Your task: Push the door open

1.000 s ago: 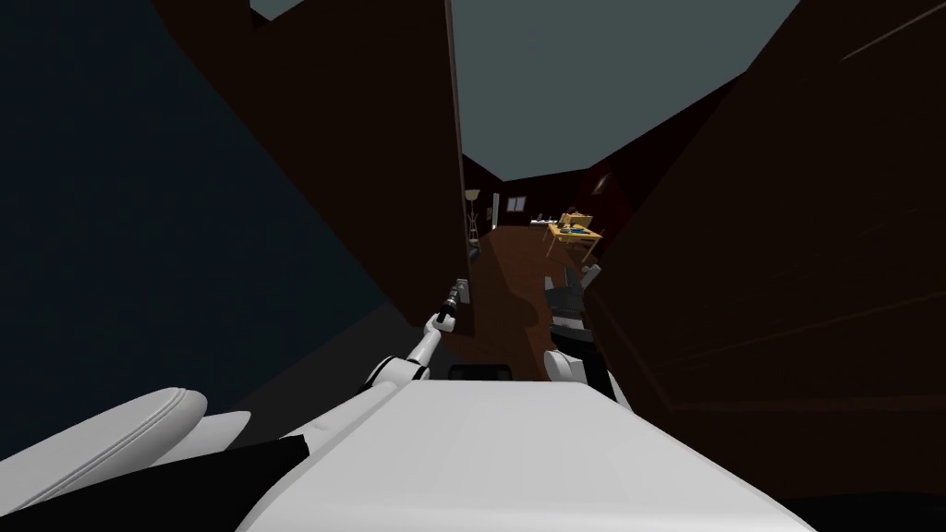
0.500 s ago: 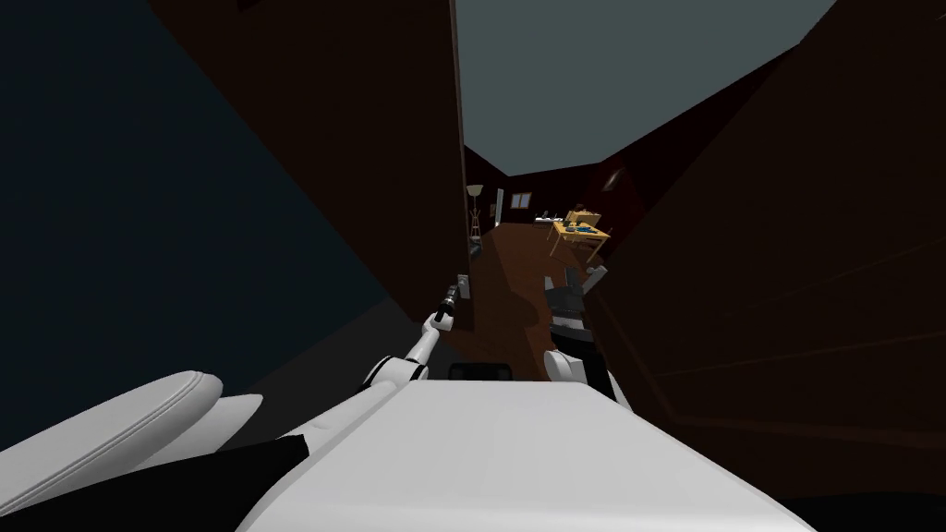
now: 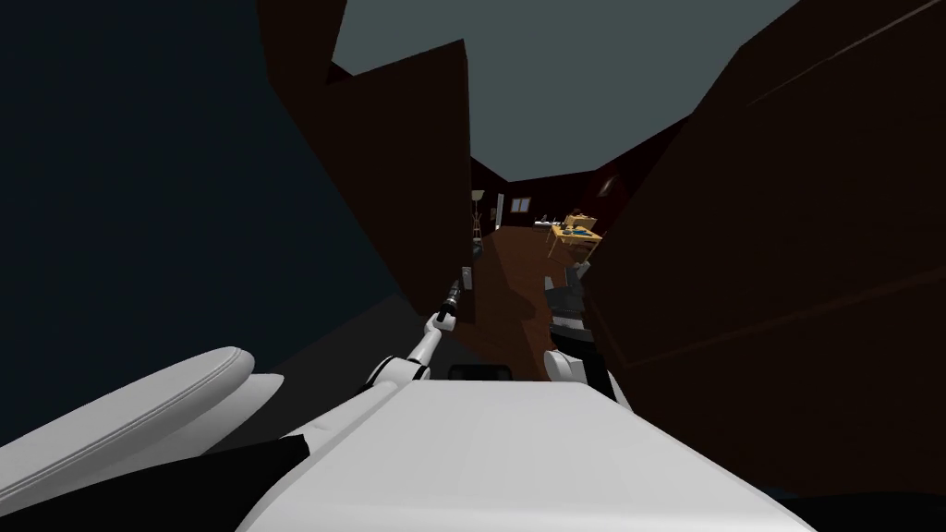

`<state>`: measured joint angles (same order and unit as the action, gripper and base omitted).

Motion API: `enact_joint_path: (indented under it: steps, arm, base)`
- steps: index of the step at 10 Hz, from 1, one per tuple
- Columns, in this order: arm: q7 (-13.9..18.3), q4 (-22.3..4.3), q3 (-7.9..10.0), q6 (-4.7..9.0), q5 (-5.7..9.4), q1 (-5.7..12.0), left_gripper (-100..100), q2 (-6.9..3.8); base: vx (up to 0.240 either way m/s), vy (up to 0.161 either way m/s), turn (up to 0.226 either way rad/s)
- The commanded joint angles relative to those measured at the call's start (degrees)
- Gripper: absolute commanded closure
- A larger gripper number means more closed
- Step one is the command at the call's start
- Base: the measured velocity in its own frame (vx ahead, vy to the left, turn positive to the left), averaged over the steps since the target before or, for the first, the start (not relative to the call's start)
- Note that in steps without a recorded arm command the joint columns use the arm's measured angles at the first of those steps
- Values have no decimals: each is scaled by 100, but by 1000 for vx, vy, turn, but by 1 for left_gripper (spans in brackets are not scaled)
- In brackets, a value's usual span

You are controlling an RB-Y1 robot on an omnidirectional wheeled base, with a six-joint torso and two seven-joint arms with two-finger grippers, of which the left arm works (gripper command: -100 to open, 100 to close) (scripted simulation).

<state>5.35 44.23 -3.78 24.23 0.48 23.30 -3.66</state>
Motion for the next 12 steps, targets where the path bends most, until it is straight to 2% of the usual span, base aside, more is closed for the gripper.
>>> enact_joint_path:
  steps: [1, 5, 10, 11, 12]
  arm:
    - [0, 0, 0, 0, 0, 0, -100, 0]
    - [-24, -18, 48, 50, 10, -14, -100, -39]
    - [-48, -45, 95, 106, 19, -20, -100, -19]
    - [-48, -45, 95, 106, 19, -20, 100, -19]
    - [-48, -45, 95, 106, 19, -20, 100, -19]
  base:
    - [-127, -15, 1]
    - [162, -35, -23]
    - [195, -47, -18]
    - [-11, 1, 4]
    - [-29, 10, -8]
